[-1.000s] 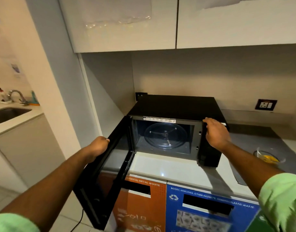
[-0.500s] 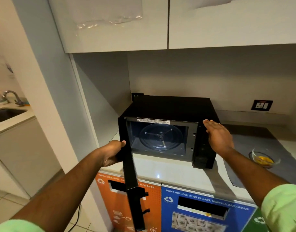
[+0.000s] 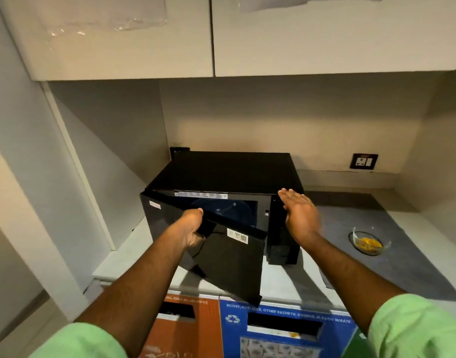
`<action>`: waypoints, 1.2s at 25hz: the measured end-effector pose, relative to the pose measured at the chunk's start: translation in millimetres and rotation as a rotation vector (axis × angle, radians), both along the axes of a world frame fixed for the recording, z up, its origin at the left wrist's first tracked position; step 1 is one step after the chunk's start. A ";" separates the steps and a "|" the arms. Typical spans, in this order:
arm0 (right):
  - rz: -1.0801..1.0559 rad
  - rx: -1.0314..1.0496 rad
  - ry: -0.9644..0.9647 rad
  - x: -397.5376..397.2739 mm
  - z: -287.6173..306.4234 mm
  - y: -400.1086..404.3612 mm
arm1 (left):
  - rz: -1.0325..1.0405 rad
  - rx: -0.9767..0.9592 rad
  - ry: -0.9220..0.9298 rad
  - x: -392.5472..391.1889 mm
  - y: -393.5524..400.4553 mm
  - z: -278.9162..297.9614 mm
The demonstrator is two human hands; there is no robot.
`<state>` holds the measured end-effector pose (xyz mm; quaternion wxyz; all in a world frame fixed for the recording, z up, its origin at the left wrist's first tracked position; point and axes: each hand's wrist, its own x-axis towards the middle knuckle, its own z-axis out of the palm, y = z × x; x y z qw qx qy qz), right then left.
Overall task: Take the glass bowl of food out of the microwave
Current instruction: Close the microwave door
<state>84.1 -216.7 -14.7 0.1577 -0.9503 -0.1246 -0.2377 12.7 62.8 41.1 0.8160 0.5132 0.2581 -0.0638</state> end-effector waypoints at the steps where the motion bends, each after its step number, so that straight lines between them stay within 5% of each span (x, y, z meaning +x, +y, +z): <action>1: 0.002 -0.002 -0.002 0.3 0.6 -0.5 | 0.016 0.016 -0.007 10.9 -6.2 -2.7; 12: 0.007 0.029 -0.065 -8.0 -3.7 1.9 | 0.063 0.186 -0.051 83.7 -30.5 -14.4; 30: -0.168 0.071 -0.084 -5.4 0.8 19.3 | 0.086 0.230 -0.022 98.5 -30.6 -25.8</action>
